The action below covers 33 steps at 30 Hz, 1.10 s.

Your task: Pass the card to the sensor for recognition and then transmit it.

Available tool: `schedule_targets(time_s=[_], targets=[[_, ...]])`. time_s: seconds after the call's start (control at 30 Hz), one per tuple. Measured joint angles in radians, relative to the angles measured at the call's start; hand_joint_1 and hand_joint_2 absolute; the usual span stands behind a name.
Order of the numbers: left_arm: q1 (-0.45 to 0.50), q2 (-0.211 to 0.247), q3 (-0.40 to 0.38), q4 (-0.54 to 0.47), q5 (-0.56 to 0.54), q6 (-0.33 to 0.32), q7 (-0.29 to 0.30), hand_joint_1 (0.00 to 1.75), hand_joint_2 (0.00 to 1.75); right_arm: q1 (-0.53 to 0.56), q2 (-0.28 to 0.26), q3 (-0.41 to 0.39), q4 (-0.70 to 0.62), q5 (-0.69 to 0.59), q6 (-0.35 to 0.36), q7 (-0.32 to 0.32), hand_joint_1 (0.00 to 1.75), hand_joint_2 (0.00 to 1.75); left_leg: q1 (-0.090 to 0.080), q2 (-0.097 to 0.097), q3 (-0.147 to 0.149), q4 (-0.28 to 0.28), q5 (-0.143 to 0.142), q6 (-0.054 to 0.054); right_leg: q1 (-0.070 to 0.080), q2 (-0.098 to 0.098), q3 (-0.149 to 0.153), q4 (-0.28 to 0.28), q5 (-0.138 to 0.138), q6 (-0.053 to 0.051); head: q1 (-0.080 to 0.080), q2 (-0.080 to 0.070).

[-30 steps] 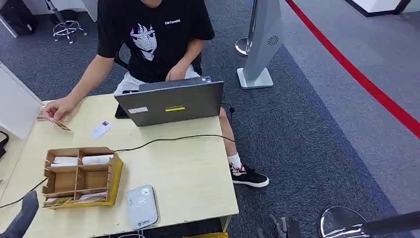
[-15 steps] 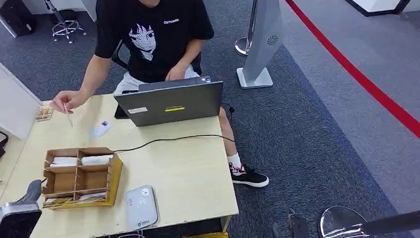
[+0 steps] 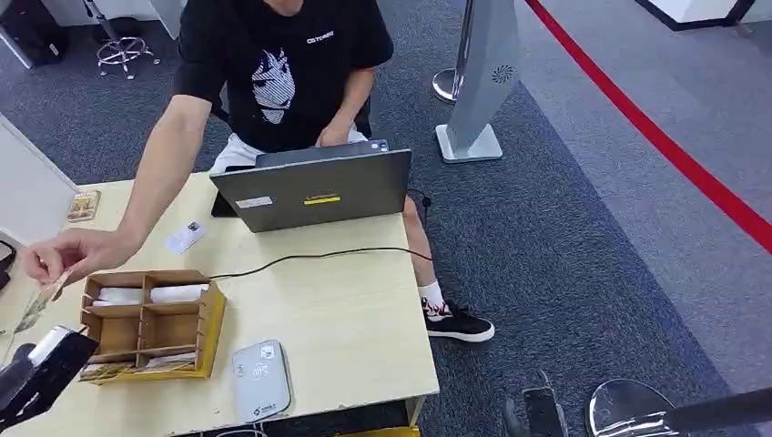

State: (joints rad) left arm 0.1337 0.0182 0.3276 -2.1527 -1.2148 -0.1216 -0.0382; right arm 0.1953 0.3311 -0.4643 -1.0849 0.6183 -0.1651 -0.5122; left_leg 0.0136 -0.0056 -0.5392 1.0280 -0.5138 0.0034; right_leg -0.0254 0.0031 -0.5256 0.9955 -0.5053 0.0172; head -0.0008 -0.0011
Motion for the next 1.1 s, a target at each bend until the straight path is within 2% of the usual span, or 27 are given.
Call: schedule_targets(time_s=[0.13,0.27,0.6,0.87,0.9,1.1], targets=[[-0.026,0.058,0.019,0.041,-0.106,-0.036,0.03,0.0,1.75,-0.014,-0.001,-0.008,0.025,0.035,-0.021,-0.042,0.0,1.75,0.0,0.0,0.0,0.0,0.0,-0.001,0.0,0.0,0.0,0.0,0.0,0.0,0.0,0.0],[-0.037,0.095,0.032,0.069,-0.186,-0.063,0.052,0.0,1.75,-0.017,-0.002,-0.014,0.039,0.063,-0.038,-0.074,0.0,1.75,0.0,0.0,0.0,0.0,0.0,-0.001,0.0,0.0,0.0,0.0,0.0,0.0,0.0,0.0],[-0.1,0.139,0.035,0.113,-0.206,-0.076,0.069,0.0,1.75,-0.044,-0.005,-0.025,0.069,0.064,-0.041,-0.077,0.0,1.75,0.0,-0.001,0.0,0.0,0.001,0.0,0.0,-0.001,0.0,0.0,0.0,0.0,0.0,0.0],[-0.11,0.147,0.032,0.115,-0.206,-0.08,0.068,0.0,1.75,-0.046,-0.005,-0.026,0.082,0.045,-0.044,-0.087,0.0,1.75,0.0,-0.001,0.0,0.0,0.001,0.0,0.0,-0.001,0.0,0.0,0.0,0.0,0.0,0.0],[-0.116,0.147,0.03,0.114,-0.205,-0.082,0.069,1.73,1.75,-0.046,-0.005,-0.026,0.083,0.044,-0.044,-0.087,0.0,1.75,0.0,-0.001,0.0,0.0,0.001,0.0,0.0,-0.001,0.0,0.0,0.0,0.0,0.0,0.0],[-0.138,0.145,0.004,0.094,-0.184,-0.069,0.063,1.75,1.75,-0.047,-0.005,-0.024,0.084,0.033,-0.056,-0.085,0.0,1.75,0.0,-0.001,0.0,0.0,0.002,0.001,0.0,-0.002,0.0,0.0,0.0,0.0,0.0,0.0]])
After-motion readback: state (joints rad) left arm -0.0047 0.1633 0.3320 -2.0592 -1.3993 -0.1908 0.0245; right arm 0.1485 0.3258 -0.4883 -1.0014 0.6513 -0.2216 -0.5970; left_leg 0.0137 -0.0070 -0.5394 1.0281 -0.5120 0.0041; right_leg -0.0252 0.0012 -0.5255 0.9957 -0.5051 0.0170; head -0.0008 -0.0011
